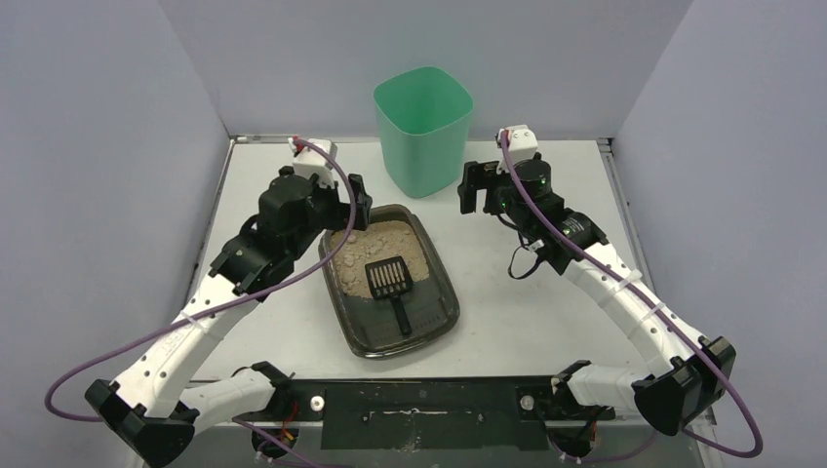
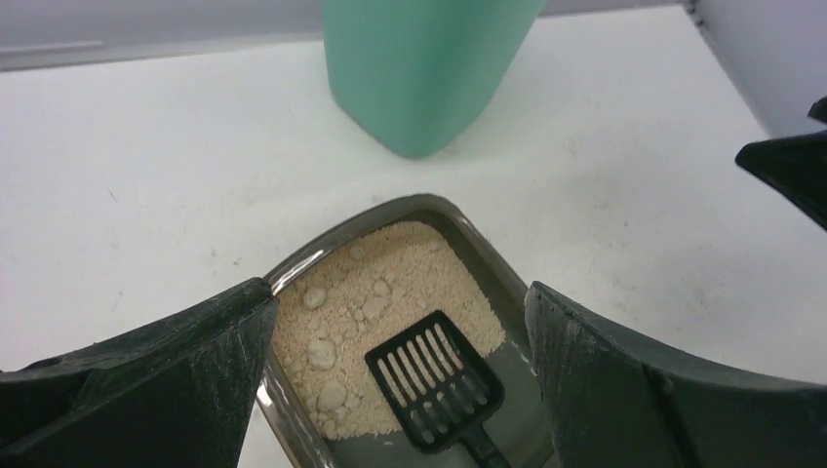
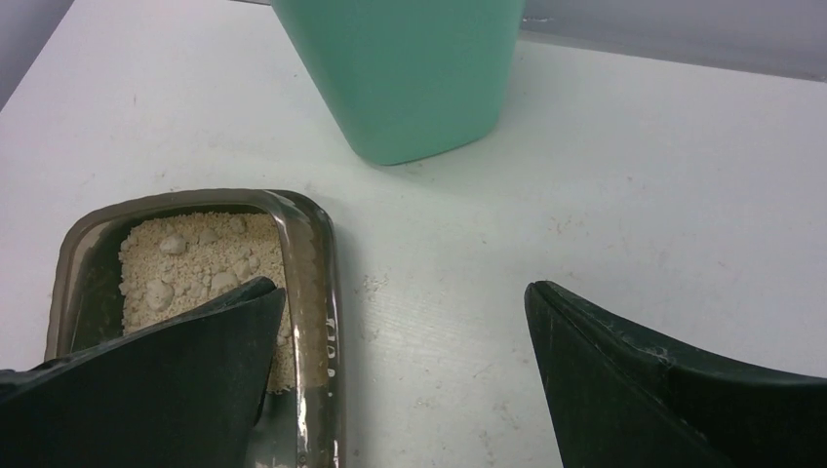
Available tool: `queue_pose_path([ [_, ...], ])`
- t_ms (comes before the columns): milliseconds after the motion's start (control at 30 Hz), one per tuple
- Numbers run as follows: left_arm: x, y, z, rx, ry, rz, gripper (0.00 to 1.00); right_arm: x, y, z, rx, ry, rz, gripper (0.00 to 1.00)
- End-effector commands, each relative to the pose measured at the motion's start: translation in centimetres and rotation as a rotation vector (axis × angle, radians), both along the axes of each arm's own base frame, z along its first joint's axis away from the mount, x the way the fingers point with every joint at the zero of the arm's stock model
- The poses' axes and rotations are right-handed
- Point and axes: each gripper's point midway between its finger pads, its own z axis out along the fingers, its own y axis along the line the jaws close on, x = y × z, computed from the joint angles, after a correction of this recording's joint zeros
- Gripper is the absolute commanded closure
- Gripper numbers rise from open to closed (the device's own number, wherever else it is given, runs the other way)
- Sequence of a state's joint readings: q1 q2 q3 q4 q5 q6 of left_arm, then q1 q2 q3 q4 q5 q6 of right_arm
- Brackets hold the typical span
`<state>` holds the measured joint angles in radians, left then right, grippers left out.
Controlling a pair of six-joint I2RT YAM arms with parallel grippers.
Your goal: Clean the litter box
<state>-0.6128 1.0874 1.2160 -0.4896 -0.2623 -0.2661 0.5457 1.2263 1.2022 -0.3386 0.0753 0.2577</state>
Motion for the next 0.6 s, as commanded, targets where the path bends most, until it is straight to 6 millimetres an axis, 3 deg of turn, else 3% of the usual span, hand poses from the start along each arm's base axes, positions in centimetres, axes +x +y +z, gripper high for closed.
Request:
queue_pose_path([
  [0,0.6,0.6,4.0,-0.092,-0.157,0.05,0.03,0.7,-1.3,5.0,-0.025,-0.13,-0.074,0.0],
  [300,0.9,2.8,1.5,-0.026,-0.149,0.154,0.03,2.0,-1.2,7.3,-0.019,-0.243,-0.081,0.0],
  [567,0.4,4.2,0.1,-0.01,-0.162,0.202,0.03,5.4,1.5,7.6,-0.041,-0.259,-0.036,0.0],
])
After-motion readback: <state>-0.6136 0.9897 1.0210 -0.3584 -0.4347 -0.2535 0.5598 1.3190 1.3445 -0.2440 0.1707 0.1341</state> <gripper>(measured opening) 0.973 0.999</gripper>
